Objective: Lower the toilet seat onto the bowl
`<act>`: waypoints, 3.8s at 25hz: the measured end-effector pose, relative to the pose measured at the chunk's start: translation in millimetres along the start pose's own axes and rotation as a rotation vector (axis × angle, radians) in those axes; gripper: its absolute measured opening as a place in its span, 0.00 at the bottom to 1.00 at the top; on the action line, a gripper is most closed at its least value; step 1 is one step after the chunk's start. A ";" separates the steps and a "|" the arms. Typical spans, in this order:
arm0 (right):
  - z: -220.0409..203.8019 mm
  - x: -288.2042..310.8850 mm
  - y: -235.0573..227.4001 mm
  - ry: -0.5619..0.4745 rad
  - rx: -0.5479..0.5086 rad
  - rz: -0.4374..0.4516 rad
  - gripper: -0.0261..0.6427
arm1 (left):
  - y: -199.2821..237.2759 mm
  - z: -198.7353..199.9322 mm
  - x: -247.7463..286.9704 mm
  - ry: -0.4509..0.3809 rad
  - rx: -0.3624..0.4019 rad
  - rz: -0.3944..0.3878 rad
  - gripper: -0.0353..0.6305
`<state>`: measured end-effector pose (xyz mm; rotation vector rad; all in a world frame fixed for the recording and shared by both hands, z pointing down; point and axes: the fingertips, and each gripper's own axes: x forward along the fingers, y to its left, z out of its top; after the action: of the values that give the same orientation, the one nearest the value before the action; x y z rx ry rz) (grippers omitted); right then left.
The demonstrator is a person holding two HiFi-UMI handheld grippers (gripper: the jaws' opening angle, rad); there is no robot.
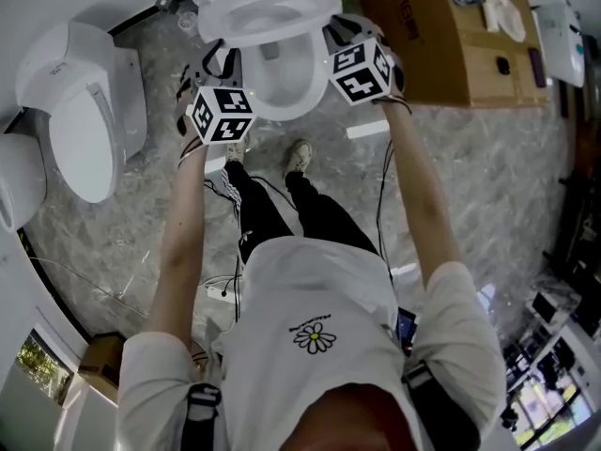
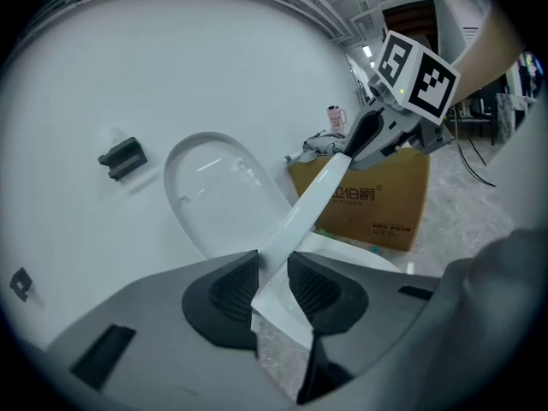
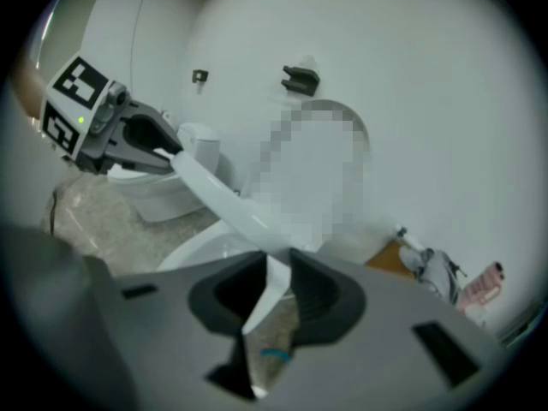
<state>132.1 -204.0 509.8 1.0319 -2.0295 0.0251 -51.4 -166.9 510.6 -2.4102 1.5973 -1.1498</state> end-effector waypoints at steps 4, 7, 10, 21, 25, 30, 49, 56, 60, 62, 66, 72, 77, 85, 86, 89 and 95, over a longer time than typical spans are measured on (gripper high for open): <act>-15.5 -1.3 9.0 0.021 -0.003 0.021 0.19 | -13.6 -9.3 -2.1 0.018 0.039 -0.042 0.25; -24.7 -3.4 18.0 0.026 -0.001 0.030 0.19 | -24.6 -17.5 -7.4 0.033 0.057 -0.071 0.25; -37.3 -5.4 23.9 0.049 0.019 0.035 0.19 | -35.3 -23.7 -9.4 0.044 0.076 -0.113 0.27; -74.6 -1.6 54.5 0.135 -0.027 0.107 0.21 | -68.5 -60.3 -13.9 0.123 0.107 -0.210 0.28; -90.5 -0.6 65.3 0.164 -0.028 0.127 0.21 | -82.5 -73.6 -15.1 0.150 0.109 -0.250 0.28; -109.0 4.1 78.2 0.193 -0.033 0.151 0.22 | -97.1 -90.0 -14.0 0.183 0.114 -0.291 0.28; -185.0 27.4 129.1 0.337 -0.078 0.284 0.22 | -161.2 -163.7 -3.7 0.328 0.140 -0.454 0.28; -229.4 51.0 148.9 0.418 -0.043 0.325 0.19 | -194.7 -200.7 13.6 0.385 0.110 -0.514 0.28; -249.9 64.4 162.1 0.454 -0.039 0.308 0.18 | -209.1 -222.2 21.3 0.432 0.121 -0.555 0.28; -258.2 69.8 166.9 0.470 -0.032 0.313 0.17 | -215.1 -230.9 24.9 0.450 0.132 -0.575 0.28; -274.6 82.0 173.1 0.502 -0.079 0.324 0.13 | -226.4 -247.4 32.9 0.478 0.146 -0.603 0.28; -292.5 98.8 182.2 0.534 -0.092 0.331 0.12 | -236.8 -266.0 45.9 0.508 0.132 -0.610 0.28; -300.9 107.4 186.2 0.551 -0.039 0.311 0.12 | -241.9 -273.9 51.2 0.531 0.135 -0.624 0.29; -307.2 111.5 192.2 0.574 0.017 0.303 0.12 | -242.4 -273.5 52.0 0.538 0.029 -0.588 0.29; -306.9 112.0 192.1 0.575 0.025 0.301 0.12 | -241.6 -273.3 53.0 0.539 0.019 -0.584 0.29; -312.2 108.5 185.7 0.605 0.074 0.252 0.12 | -241.8 -272.5 55.2 0.562 -0.023 -0.578 0.29; -299.4 86.2 159.0 0.612 0.267 0.120 0.12 | -231.6 -239.8 52.1 0.561 -0.054 -0.558 0.29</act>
<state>198.7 -47.4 815.5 0.9155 -1.5411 0.6149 -0.2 -14.0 807.0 -2.8309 1.0403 -2.0395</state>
